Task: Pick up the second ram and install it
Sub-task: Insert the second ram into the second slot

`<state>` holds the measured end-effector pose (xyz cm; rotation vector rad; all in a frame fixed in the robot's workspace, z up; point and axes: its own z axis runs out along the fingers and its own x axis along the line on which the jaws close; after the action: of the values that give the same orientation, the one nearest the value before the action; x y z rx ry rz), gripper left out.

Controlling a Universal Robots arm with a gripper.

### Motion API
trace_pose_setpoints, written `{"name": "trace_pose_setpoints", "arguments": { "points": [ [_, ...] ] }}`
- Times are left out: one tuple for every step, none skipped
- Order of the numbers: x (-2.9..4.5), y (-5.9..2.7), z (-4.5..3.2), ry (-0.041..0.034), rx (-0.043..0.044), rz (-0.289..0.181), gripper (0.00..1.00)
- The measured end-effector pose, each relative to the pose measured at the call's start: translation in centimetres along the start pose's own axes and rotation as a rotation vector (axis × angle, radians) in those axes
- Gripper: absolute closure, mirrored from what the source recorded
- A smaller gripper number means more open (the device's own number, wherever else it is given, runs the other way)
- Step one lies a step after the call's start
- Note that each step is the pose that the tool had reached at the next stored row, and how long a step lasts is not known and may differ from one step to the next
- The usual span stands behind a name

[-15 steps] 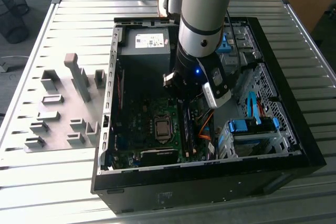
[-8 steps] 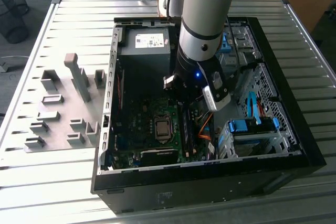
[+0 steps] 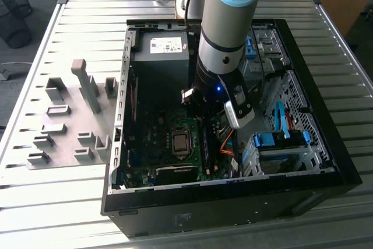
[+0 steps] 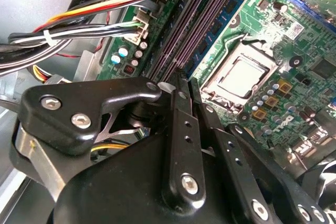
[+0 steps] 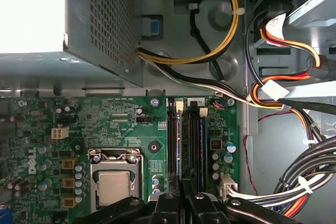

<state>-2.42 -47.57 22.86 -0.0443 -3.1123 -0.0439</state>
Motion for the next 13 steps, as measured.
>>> {"name": "trace_pose_setpoints", "arguments": {
  "points": [
    [0.0, 0.0, 0.0, 0.0, 0.0, 0.0, 0.86],
    [0.0, 0.0, 0.03, 0.0, 0.0, 0.0, 0.86],
    [0.0, 0.0, 0.06, 0.0, 0.0, 0.0, 0.86],
    [0.0, 0.0, 0.06, 0.0, 0.0, 0.0, 0.86],
    [0.0, 0.0, 0.07, 0.0, -0.0001, 0.0, 0.86],
    [-0.01, 0.0, 0.08, 0.0, -0.0001, 0.0, 0.86],
    [-0.02, 0.0, 0.09, -0.0001, -0.0002, 0.0, 0.86],
    [-0.03, -0.01, 0.11, -0.0001, -0.0002, 0.0, 0.86],
    [-0.08, -0.02, 0.12, -0.0001, -0.0002, 0.0, 0.86],
    [-0.16, -0.05, 0.15, -0.0001, -0.0002, 0.0, 0.86],
    [-0.22, -0.07, 0.18, 0.0, -0.0001, 0.0, 0.86],
    [-0.23, -0.08, 0.26, 0.0, -0.0001, 0.0, 0.86],
    [-0.23, -0.09, 0.35, -0.0001, -0.0002, 0.0, 0.86]
  ]
}}
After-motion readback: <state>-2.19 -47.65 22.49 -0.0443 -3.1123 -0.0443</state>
